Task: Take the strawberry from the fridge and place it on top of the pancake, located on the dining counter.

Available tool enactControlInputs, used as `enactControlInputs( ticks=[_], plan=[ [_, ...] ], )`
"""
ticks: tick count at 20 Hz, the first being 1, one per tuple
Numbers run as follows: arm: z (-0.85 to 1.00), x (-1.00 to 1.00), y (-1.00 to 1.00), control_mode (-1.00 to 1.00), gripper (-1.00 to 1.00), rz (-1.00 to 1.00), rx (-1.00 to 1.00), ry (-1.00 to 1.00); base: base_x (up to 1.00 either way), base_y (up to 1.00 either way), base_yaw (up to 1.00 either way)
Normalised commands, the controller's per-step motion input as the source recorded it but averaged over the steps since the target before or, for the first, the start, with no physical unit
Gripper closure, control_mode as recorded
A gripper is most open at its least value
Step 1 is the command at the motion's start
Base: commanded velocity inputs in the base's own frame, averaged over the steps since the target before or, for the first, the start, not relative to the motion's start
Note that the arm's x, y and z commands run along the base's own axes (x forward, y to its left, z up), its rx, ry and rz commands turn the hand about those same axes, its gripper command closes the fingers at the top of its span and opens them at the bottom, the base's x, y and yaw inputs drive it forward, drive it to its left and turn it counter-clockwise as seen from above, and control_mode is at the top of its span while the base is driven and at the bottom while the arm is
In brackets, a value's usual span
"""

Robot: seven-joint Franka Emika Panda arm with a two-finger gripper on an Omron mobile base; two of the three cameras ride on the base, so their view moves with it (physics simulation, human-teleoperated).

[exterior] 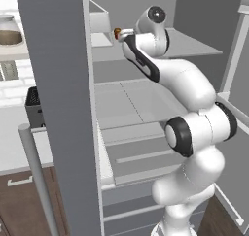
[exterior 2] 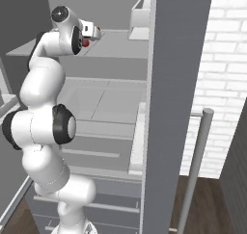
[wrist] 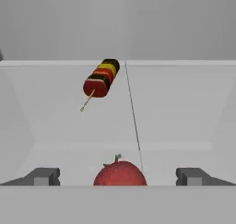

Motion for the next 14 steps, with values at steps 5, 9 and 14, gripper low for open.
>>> enactControlInputs(
  ticks=[5, 9, 14],
  plan=[
    [-0.02, 0.31, 0.0, -1.0, -1.0, 0.0, 0.0, 0.03, 0.0, 0.0, 0.0],
    [0.0, -0.03, -0.03, -1.0, -1.0, 0.0, 0.0, 0.0, 0.0, 0.0, 0.0],
    [0.0, -0.14, 0.0, -1.0, -1.0, 0.0, 0.0, 0.0, 0.0, 0.0, 0.0]
  ],
)
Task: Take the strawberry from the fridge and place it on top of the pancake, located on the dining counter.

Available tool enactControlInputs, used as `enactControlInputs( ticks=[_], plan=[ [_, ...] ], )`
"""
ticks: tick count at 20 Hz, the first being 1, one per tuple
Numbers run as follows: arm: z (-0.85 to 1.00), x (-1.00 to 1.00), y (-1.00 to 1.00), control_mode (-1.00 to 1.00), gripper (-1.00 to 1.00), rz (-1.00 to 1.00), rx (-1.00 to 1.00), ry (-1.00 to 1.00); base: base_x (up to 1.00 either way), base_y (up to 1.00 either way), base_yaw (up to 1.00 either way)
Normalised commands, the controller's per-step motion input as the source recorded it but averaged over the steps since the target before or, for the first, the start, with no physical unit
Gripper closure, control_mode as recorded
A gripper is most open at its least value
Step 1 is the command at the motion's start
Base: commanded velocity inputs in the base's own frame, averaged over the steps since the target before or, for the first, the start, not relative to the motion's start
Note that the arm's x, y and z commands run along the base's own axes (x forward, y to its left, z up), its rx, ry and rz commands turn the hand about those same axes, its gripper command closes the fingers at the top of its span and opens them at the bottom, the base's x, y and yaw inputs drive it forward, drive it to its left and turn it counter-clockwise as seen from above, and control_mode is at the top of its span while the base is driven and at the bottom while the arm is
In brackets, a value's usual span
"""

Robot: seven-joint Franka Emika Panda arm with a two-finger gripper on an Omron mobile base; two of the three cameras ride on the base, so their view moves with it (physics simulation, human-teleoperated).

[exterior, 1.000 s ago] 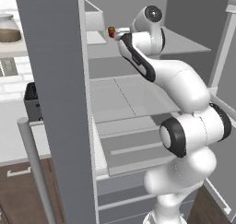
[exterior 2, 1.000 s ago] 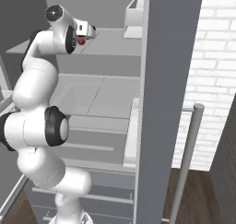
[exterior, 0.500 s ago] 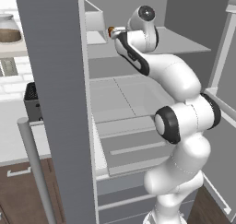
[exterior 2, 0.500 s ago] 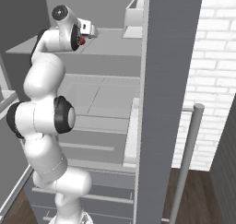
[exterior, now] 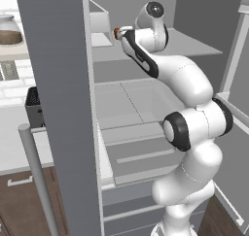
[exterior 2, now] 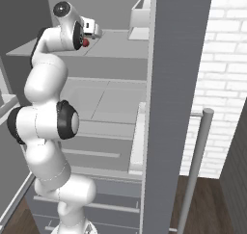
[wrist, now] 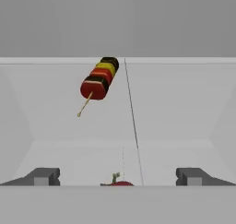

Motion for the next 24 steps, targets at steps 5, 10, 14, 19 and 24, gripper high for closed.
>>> enactControlInputs(
  ticks=[5, 10, 14, 19, 24],
  plan=[
    [-0.06, -0.06, 0.0, -1.0, -1.0, 0.0, 0.0, 0.0, 0.0, 0.0, 0.0],
    [-0.12, -0.01, 0.0, -1.0, -1.0, 0.0, 0.0, 0.03, 0.0, 0.0, 0.0],
    [-0.14, 0.0, 0.0, -1.0, -1.0, 0.0, 0.0, 0.05, 0.0, 0.0, 0.0],
    [-0.17, 0.0, 0.0, -1.0, -1.0, 0.0, 0.0, 0.05, 0.0, 0.0, 0.0],
    [-0.09, 0.0, 0.0, -1.0, -1.0, 0.0, 0.0, 0.05, 0.0, 0.0, 0.0]
  ],
)
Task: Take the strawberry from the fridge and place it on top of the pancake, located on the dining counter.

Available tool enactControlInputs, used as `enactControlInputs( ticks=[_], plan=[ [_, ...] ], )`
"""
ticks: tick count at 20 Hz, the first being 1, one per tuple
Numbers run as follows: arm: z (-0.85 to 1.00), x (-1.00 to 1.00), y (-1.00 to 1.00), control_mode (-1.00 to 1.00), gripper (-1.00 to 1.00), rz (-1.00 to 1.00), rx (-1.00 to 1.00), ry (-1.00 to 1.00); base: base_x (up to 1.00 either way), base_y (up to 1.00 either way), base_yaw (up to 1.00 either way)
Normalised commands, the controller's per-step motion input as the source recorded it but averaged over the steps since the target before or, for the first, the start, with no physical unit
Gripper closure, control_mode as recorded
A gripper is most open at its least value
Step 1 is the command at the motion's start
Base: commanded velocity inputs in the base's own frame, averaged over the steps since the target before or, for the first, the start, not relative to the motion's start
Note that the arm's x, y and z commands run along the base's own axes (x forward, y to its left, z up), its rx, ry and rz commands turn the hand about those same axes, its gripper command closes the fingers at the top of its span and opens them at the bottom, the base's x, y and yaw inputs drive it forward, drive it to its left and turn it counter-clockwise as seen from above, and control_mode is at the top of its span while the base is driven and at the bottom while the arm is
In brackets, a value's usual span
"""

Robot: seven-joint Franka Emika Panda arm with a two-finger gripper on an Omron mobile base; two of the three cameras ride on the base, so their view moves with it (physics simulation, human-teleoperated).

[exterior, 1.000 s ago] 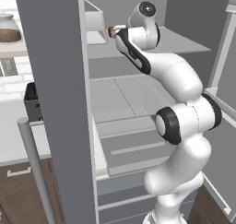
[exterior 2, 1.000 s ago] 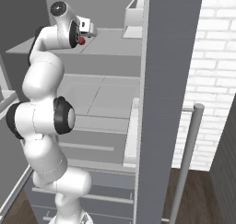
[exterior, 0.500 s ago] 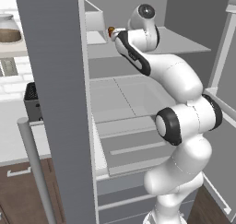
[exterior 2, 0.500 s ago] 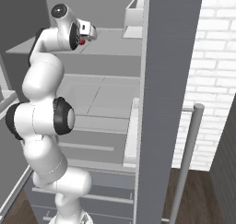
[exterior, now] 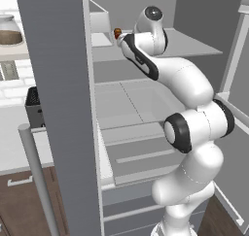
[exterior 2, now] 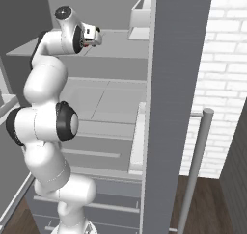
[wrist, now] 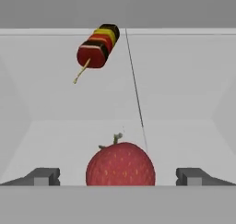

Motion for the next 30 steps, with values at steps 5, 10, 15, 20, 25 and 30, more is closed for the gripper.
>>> enactControlInputs(
  ticks=[5, 10, 15, 20, 25, 30],
  plan=[
    [-0.11, 0.0, 0.0, -1.0, -1.0, 0.0, 0.0, 0.05, 0.0, 0.0, 0.0],
    [0.0, 0.08, 0.0, -1.0, -1.0, 0.0, 0.0, -0.01, 0.0, 0.0, 0.0],
    [0.0, 0.25, 0.0, -1.0, -1.0, 0.0, 0.0, 0.0, 0.0, 0.0, 0.0],
    [0.0, 0.27, 0.0, -1.0, -1.0, 0.0, 0.0, 0.0, 0.0, 0.0, 0.0],
    [0.0, 0.14, 0.0, -1.0, 1.0, 0.0, 0.0, 0.0, 0.0, 0.0, 0.0],
    [0.0, 0.03, 0.0, -1.0, 1.0, 0.0, 0.0, 0.0, 0.0, 0.0, 0.0]
  ],
)
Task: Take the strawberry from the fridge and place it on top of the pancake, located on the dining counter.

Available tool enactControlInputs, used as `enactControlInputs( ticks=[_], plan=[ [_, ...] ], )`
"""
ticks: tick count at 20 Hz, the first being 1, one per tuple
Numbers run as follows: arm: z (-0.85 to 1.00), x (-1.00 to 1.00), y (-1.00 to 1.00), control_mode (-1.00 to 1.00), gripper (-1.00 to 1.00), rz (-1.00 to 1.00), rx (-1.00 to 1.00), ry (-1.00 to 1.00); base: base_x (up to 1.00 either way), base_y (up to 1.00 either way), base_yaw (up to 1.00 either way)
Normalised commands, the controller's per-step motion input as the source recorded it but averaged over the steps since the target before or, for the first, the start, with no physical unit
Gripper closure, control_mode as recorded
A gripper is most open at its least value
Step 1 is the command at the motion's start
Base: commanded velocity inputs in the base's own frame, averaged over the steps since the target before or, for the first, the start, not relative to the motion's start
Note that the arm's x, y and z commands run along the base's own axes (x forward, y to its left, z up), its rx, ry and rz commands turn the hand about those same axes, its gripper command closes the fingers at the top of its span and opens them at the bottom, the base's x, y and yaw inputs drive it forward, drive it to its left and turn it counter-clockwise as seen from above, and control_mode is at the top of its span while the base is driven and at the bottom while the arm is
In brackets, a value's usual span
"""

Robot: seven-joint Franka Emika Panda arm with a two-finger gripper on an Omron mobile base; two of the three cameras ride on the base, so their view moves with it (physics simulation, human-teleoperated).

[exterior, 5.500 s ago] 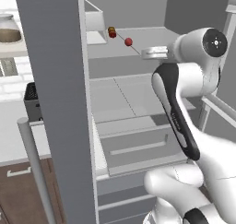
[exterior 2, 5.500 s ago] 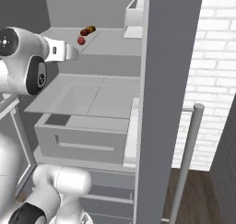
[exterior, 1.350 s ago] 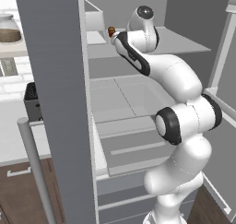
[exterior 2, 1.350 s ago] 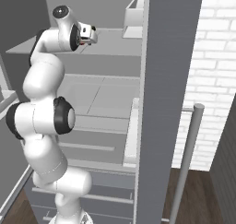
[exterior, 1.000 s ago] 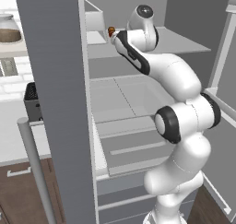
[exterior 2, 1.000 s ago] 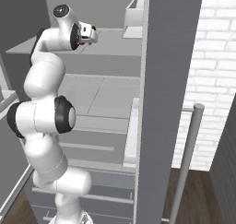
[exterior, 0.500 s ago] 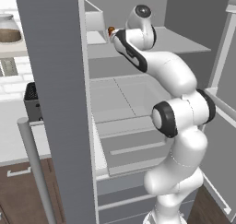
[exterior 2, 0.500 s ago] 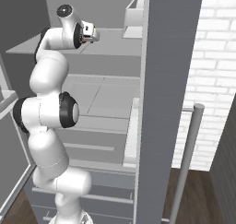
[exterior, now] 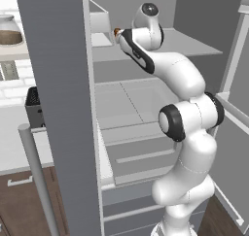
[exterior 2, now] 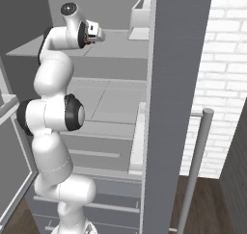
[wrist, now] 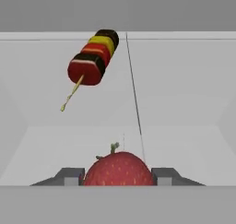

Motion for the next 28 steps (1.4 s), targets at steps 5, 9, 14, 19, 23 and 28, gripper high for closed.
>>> enactControlInputs(
  ticks=[5, 9, 14, 19, 23, 28],
  plan=[
    [0.0, 0.0, 0.0, -1.0, 1.0, 0.0, 0.0, 0.0, 0.0, 0.0, 0.0],
    [0.0, -0.13, 0.0, -1.0, 1.0, 0.0, 0.0, -0.15, 0.0, 0.0, 0.0],
    [0.01, -0.45, 0.0, -1.0, 1.0, 0.0, 0.0, -0.17, 0.0, 0.0, 0.0],
    [0.23, -0.96, -0.14, -1.0, 1.0, 0.0, 0.12, -0.2, 0.0, 0.0, 0.0],
    [0.04, -1.0, -0.15, -1.0, 1.0, 0.0, 0.08, -0.12, 0.0, 0.0, 0.0],
    [0.0, -1.0, -0.21, -1.0, 1.0, 0.01, 0.01, 0.0, 0.0, 0.0, 0.0]
  ],
)
